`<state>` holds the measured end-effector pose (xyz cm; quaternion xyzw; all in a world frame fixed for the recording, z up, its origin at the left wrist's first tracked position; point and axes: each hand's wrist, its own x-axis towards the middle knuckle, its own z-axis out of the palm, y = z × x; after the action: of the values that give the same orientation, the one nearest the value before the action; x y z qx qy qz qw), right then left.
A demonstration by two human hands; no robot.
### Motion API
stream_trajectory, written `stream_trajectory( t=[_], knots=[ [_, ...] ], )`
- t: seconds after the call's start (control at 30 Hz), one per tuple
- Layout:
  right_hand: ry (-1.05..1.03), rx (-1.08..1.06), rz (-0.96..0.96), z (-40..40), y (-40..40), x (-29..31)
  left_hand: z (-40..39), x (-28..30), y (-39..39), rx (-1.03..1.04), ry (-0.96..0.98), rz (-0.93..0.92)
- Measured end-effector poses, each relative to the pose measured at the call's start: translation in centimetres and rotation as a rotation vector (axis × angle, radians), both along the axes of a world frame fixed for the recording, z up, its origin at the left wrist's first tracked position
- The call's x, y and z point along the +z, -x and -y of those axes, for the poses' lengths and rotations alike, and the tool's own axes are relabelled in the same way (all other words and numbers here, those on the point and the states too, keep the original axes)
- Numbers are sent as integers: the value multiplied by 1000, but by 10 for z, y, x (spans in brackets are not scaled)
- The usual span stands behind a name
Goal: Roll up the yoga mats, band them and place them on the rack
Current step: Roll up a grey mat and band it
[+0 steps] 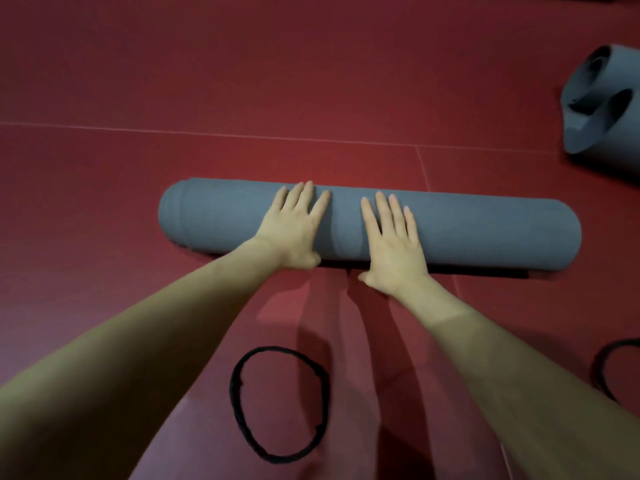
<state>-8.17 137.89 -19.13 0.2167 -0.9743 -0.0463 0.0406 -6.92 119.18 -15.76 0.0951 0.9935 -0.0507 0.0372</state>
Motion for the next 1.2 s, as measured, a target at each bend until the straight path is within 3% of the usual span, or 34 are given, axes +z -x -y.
stream_trajectory(
  t=[0.2,0.4,0.7,1.1,1.2],
  knots=[
    [-118,-57,40,13,34,8,-6,-5,35,40,214,62],
    [-97,-62,-7,18,50,8,-4,-1,51,9,237,30],
    [-302,-11,-97,18,31,21,-1,3,28,-52,238,1],
    [-283,52,-114,33,-40,21,15,3,-47,10,198,75],
    [-158,14,-125,29,-52,15,12,-1,-58,26,204,47]
  ],
)
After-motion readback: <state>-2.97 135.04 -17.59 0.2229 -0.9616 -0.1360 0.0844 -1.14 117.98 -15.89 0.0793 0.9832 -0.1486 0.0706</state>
